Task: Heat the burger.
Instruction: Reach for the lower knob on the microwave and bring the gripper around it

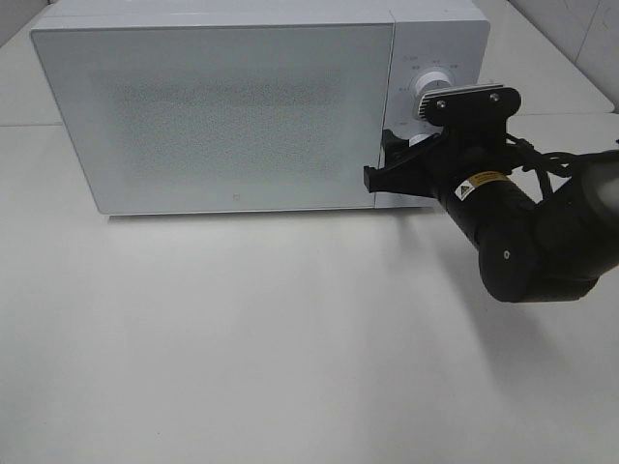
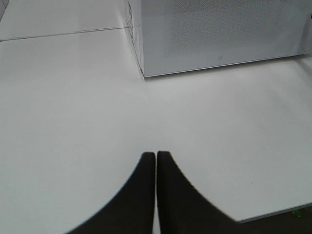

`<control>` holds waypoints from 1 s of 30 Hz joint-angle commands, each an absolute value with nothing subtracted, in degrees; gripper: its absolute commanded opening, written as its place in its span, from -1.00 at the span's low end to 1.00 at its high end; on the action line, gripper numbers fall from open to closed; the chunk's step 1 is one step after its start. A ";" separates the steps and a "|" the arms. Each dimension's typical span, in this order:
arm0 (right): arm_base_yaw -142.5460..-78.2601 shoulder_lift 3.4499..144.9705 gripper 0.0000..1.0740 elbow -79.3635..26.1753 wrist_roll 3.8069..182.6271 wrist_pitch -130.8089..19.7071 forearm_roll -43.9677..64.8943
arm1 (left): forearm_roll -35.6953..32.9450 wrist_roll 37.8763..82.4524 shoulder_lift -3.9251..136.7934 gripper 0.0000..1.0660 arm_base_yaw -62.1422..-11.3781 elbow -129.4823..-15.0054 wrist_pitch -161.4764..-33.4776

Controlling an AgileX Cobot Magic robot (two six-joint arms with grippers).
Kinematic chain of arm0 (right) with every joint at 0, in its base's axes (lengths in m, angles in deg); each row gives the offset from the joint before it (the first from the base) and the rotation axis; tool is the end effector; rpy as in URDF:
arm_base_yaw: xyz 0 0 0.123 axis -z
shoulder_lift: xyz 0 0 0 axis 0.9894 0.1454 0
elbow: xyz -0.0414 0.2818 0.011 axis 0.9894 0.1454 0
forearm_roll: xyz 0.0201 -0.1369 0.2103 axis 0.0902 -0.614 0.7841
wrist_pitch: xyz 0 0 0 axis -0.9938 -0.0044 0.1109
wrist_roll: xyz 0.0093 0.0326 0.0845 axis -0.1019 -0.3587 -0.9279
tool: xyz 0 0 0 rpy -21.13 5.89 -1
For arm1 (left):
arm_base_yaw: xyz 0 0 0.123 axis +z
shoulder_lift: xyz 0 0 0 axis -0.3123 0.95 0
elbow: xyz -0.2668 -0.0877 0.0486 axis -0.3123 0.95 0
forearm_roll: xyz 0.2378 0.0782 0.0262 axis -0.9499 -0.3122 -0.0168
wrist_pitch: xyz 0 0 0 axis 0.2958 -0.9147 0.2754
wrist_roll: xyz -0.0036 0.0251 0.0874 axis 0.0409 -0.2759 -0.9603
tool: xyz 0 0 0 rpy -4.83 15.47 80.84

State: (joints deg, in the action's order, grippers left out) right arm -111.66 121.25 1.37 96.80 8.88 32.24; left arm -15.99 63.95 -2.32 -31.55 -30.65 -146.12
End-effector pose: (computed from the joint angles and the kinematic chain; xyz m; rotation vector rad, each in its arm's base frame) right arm 0.3143 0.1453 0.1238 -0.1558 1.6425 0.1144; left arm -0.0048 0.0011 0.2787 0.2354 2.0108 -0.1477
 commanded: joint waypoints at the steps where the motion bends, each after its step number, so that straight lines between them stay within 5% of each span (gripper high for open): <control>1: -111.43 122.28 0.27 0.33 97.37 9.16 33.95 | -15.41 63.54 -2.61 -1.00 -31.55 -30.53 -145.49; 21: -111.43 124.75 0.06 0.33 97.31 13.69 32.46 | -15.41 63.54 -2.61 -1.00 -31.55 -30.53 -145.49; 26: -111.43 124.75 -0.32 0.33 97.31 15.98 32.52 | -15.41 63.54 -2.61 -1.00 -31.55 -30.53 -145.49; 30: -111.43 124.75 -0.38 0.39 97.31 16.44 32.52 | -15.41 63.54 -2.61 -1.00 -31.55 -30.53 -145.49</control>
